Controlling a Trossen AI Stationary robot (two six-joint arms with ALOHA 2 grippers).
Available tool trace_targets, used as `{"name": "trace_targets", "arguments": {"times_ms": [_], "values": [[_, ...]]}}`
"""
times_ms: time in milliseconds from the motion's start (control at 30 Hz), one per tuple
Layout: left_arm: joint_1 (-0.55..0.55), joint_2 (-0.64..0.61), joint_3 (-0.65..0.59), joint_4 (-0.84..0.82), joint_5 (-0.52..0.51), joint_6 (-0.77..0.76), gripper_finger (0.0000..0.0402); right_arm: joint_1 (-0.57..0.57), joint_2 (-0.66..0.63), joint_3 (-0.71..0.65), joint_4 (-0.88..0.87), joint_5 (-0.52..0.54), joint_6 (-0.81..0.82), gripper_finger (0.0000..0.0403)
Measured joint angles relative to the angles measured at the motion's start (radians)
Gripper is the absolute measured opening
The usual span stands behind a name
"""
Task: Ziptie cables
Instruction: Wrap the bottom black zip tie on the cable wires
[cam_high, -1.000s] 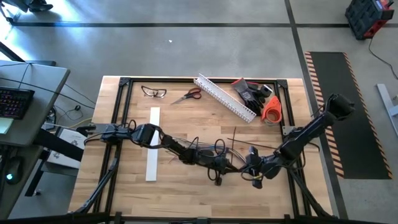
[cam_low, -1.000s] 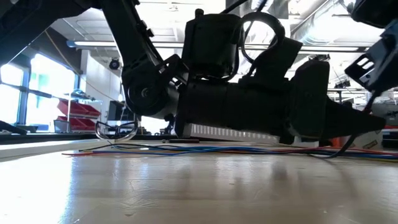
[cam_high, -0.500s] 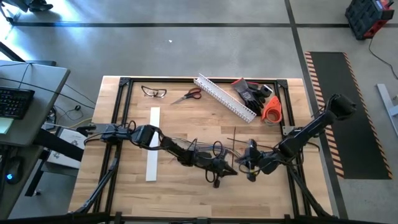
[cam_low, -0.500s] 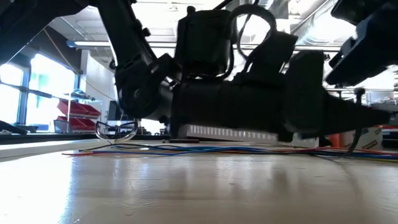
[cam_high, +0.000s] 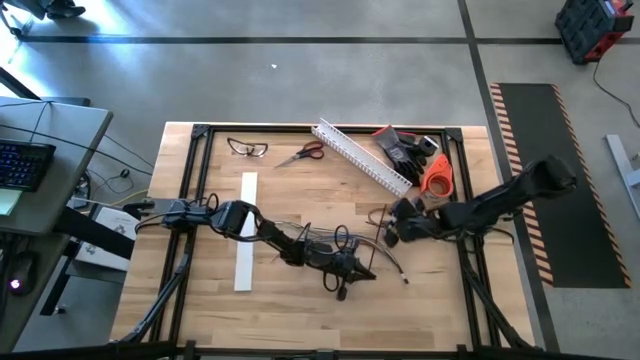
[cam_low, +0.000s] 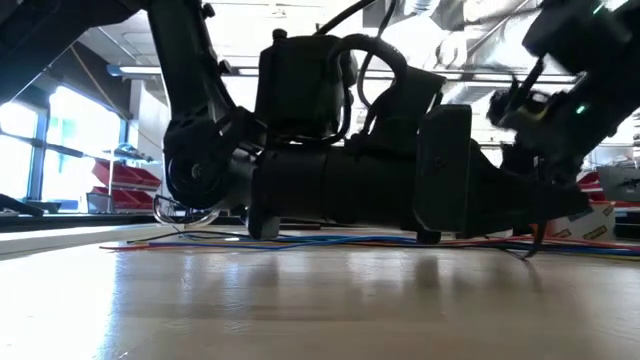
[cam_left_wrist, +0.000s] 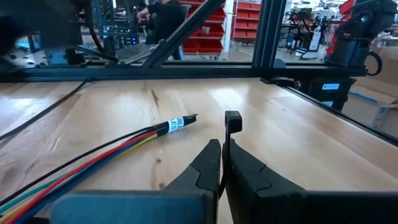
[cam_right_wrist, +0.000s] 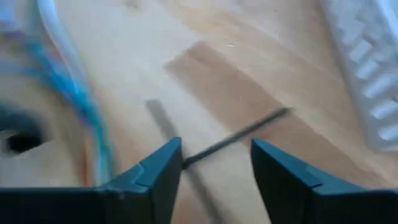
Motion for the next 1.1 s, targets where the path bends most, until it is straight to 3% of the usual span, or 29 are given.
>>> {"name": "trace_targets", "arguments": {"times_ms": [133, 333, 600, 833, 1100], "values": [[0.0, 0.0, 0.0, -0.001, 0.0, 0.002, 0.0, -0.09, 0.001, -0.049, 0.065, -0.049, 0.019, 0.0216], [-0.001, 0.0, 0.0, -0.001, 0.001, 0.01, 0.0, -0.162, 0.001, -0.145, 0.297, -0.122, 0.001, 0.0204], [-0.001, 0.0, 0.0, -0.001, 0.001, 0.01, 0.0, -0.184, 0.001, -0.218, 0.474, -0.212, -0.036, 0.0134], [-0.001, 0.0, 0.0, -0.001, 0.0, 0.01, 0.0, -0.182, 0.001, -0.22, 0.582, -0.201, -0.16, 0.0017], [0.0, 0.0, 0.0, -0.009, -0.027, 0.01, 0.0, -0.182, 0.002, -0.22, 0.702, -0.134, -0.306, 0.0001]]}}
